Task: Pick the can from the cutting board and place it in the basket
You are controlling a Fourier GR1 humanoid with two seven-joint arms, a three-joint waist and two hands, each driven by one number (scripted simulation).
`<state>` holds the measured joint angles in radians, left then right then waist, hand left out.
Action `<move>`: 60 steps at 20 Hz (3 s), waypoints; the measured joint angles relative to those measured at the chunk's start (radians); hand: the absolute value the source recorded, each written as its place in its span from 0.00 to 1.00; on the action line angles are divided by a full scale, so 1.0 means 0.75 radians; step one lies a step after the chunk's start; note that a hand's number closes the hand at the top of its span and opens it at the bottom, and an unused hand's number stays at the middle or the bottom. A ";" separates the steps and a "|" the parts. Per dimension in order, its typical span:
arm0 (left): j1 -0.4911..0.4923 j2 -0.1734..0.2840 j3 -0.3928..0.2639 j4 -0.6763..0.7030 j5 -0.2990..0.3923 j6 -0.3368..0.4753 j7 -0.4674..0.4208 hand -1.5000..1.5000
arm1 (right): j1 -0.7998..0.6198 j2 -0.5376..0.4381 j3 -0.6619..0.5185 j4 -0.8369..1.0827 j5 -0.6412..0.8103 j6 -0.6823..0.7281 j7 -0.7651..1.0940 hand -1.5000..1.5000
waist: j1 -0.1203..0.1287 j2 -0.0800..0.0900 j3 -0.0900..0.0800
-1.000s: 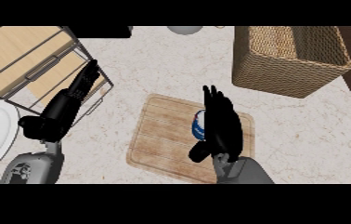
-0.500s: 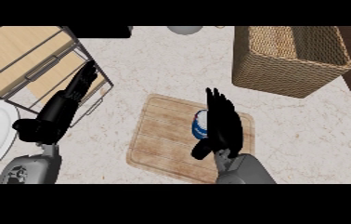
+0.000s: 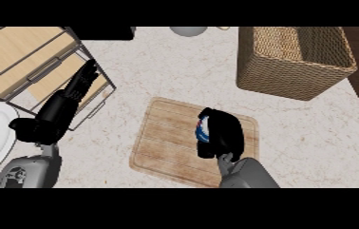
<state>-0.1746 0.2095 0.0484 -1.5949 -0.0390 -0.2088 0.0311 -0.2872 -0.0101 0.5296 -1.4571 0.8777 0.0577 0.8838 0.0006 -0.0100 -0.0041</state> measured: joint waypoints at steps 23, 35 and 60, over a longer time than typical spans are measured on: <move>-0.017 -0.032 0.014 0.021 -0.030 -0.007 -0.003 0.50 | -0.081 -0.097 0.018 0.110 0.082 -0.025 -0.525 1.00 | -0.001 0.002 0.001; 0.003 -0.035 0.021 0.024 -0.038 -0.004 -0.018 0.50 | -0.010 0.007 -0.069 -0.498 -0.168 -0.185 -0.489 1.00 | -0.014 0.006 0.005; 0.022 -0.052 0.012 -0.014 -0.053 -0.031 -0.015 0.50 | -0.699 -0.095 -0.739 -0.249 -0.086 -0.116 -0.216 1.00 | 0.017 0.017 0.005</move>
<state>-0.1580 0.1705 0.0573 -1.6053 -0.0788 -0.2322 0.0195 -0.8115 -0.0812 -0.0247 -1.6437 0.8132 -0.0295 0.7218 0.0130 0.0026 -0.0001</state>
